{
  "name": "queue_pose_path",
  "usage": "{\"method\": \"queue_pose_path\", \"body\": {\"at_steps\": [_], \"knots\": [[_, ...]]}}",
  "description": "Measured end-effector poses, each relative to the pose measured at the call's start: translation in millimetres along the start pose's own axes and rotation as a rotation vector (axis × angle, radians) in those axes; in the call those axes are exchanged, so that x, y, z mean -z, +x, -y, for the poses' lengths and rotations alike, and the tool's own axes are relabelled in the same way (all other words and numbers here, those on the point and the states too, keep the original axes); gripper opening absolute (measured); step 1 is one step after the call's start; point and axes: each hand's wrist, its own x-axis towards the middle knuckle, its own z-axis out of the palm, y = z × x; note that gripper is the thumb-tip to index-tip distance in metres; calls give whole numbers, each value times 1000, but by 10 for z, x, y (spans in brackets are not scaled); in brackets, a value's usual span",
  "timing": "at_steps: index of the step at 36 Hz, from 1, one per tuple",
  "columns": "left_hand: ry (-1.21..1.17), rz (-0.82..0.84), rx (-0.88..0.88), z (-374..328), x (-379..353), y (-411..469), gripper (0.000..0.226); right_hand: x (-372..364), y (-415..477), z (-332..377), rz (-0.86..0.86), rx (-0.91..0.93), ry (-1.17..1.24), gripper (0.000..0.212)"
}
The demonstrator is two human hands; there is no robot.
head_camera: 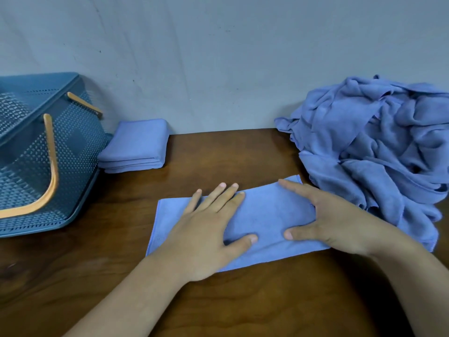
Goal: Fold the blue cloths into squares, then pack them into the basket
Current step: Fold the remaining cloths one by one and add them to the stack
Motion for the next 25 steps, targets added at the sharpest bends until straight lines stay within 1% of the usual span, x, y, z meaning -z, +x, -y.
{"method": "queue_pose_path", "body": {"at_steps": [2, 5, 10, 13, 16, 19, 23, 25], "knots": [[41, -45, -6, 52, 34, 12, 85, 45, 7, -31, -28, -22, -23, 105], [57, -54, 21, 224, 96, -94, 82, 112, 8, -60, -79, -25, -33, 105], [-87, -25, 86, 638, 135, -392, 81, 188, -20, -87, -92, -31, 25, 97], [-141, -25, 135, 791, 184, -519, 88, 235, -62, -54, -137, -55, 74, 88], [-166, -29, 148, 799, 213, -504, 93, 293, -92, 11, -159, -52, 101, 84], [-170, -26, 156, 772, 202, -465, 91, 281, -125, 89, -193, -12, 68, 84], [-221, -46, 155, 798, 156, -473, 92, 179, -131, 297, -227, 50, 116, 71], [-234, -54, 161, 813, 152, -476, 92, 131, -79, 484, -223, 53, 129, 69]]}}
